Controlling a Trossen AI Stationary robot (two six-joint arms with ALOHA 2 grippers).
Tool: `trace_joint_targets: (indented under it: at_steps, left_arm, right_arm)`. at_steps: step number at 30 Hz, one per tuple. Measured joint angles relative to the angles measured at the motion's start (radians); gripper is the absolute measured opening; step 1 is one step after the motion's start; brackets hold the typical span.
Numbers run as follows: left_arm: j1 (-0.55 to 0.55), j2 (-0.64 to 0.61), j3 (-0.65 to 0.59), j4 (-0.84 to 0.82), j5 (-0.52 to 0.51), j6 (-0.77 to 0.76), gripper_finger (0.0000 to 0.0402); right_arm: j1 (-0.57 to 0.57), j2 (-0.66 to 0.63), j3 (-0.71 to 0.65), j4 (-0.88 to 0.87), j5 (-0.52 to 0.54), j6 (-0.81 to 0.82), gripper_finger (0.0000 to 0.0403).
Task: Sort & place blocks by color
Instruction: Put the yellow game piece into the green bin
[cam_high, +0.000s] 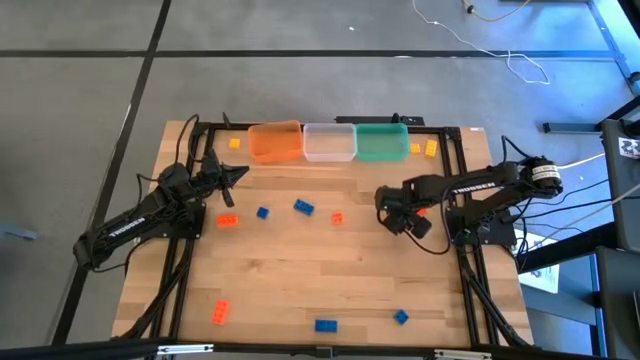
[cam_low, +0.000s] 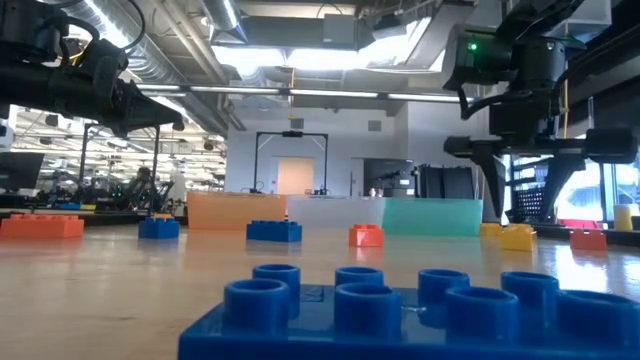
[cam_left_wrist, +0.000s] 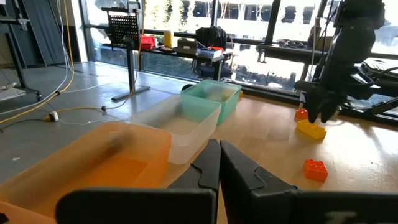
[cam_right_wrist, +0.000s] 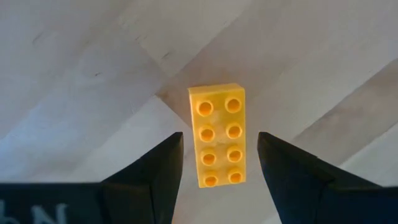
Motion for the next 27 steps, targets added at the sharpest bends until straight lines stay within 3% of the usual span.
trace_joint_targets:
  at_steps: [4, 9, 21, 27]
  left_arm:
    - [0.0, 0.0, 0.0, 0.0, 0.0, 0.0, 0.0]
    - [0.0, 0.0, 0.0, 0.0, 0.0, 0.0, 0.0]
    - [0.0, 0.0, 0.0, 0.0, 0.0, 0.0, 0.0]
    - [0.0, 0.0, 0.0, 0.0, 0.0, -0.001, 0.0]
  right_arm:
    - [-0.025, 0.0, 0.0, 0.008, -0.006, -0.001, 0.0207]
    - [-0.05, 0.0, 0.0, 0.017, -0.086, -0.002, 0.0207]
    - [-0.051, 0.005, 0.0, 0.018, -0.091, -0.025, 0.0207]
    - [-0.051, 0.074, 0.0, 0.038, -0.09, -0.05, 0.0207]
